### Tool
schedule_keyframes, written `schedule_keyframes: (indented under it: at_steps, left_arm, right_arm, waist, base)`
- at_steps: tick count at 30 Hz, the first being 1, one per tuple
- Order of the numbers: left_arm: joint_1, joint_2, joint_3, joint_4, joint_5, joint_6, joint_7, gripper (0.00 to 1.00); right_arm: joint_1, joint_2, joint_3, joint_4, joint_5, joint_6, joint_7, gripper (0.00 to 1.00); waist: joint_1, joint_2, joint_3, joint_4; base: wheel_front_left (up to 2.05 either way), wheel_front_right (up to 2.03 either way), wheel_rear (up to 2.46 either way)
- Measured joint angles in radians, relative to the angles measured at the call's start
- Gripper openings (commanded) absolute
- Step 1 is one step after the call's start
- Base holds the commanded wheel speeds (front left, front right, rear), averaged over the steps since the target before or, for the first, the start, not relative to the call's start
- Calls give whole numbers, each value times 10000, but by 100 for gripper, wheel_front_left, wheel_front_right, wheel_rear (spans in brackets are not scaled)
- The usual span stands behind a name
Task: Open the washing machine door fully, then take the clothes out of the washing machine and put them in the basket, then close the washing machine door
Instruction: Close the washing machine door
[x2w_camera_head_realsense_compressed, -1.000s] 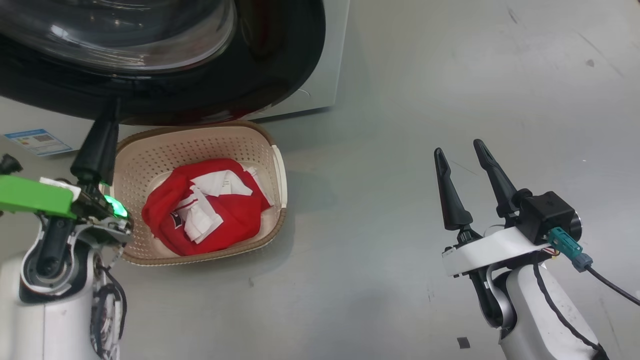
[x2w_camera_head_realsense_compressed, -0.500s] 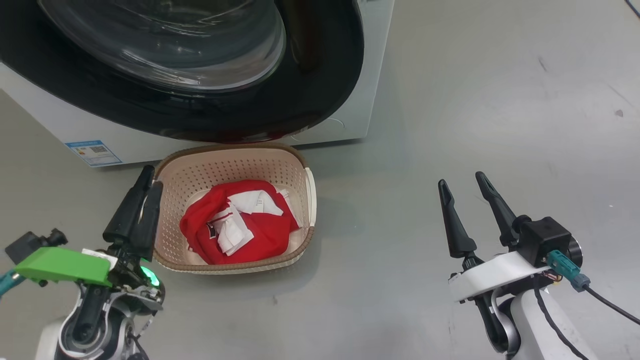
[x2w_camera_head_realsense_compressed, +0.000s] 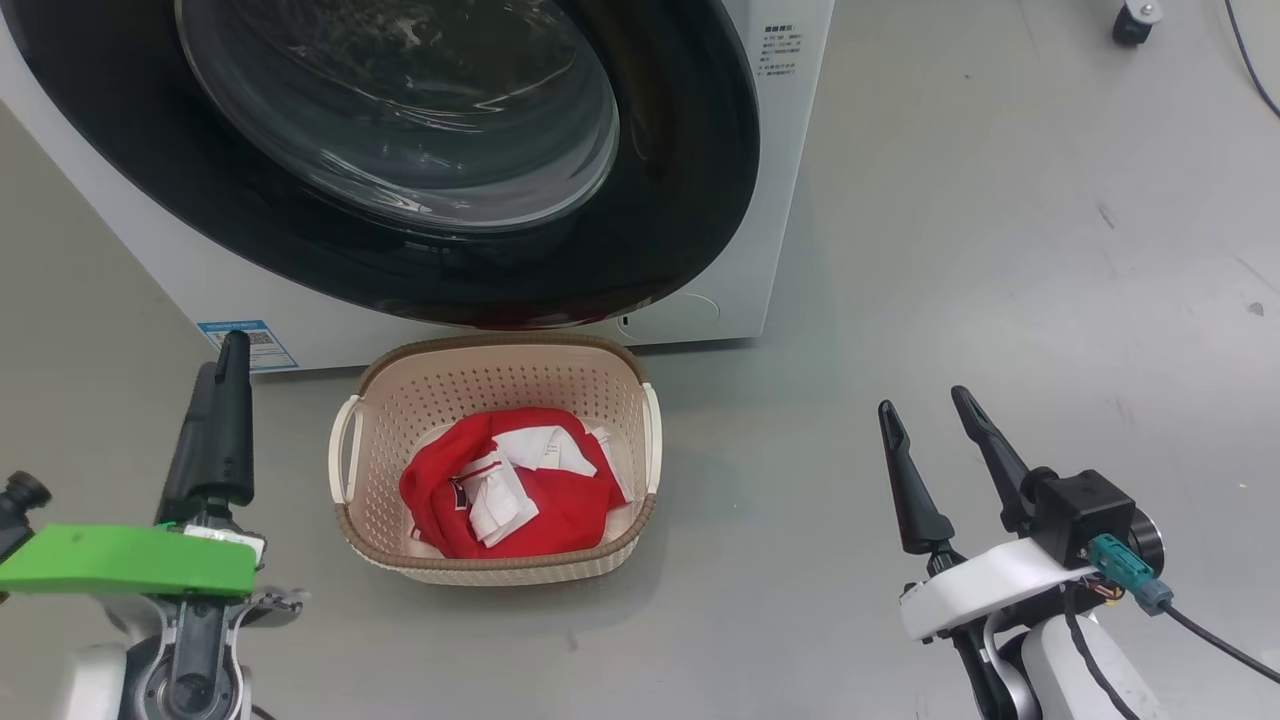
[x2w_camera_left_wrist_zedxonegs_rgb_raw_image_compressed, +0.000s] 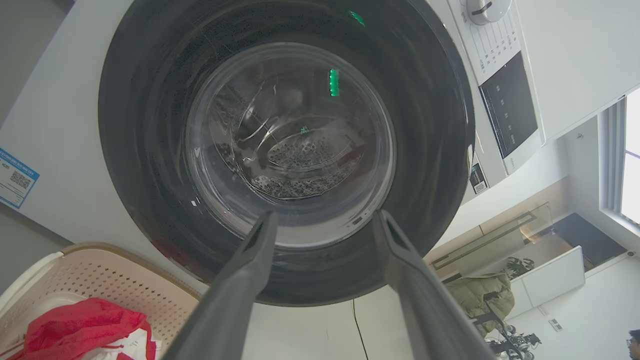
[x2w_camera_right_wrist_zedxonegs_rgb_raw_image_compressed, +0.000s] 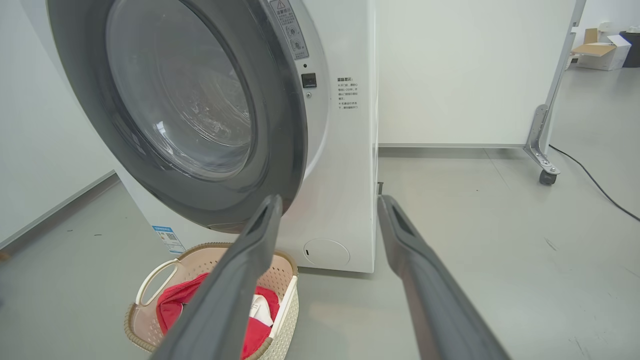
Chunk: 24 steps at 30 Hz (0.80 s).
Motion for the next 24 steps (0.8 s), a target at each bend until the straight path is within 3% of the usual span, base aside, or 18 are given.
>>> schedule_keyframes:
  at_steps: [8, 11, 17, 24]
  left_arm:
    - [114, 1396, -759, -132, 4366, -8, -1795, 100]
    - [360, 1622, -1007, -115, 5735, 153, -2192, 100]
    - [839, 1641, -1488, 119, 7317, 1051, -2625, 100]
    - [1317, 1425, -1891, 554, 8027, 1918, -2642, 100]
  right_arm:
    - [68, 17, -12, -77, -42, 0, 0, 100]
    - [71, 25, -17, -119, -86, 0, 0, 100]
    - [179, 25, -84, -167, -119, 0, 0, 100]
    - [325, 25, -109, -171, -374, -4, 0, 100]
  waist:
    - [0, 0, -119, 14]
    - [0, 0, -131, -18]
    - [0, 0, -164, -72]
    - [0, 0, -233, -61]
  base:
    - [0, 0, 0]
    - [0, 0, 0]
    - [0, 0, 0]
    - [0, 0, 0]
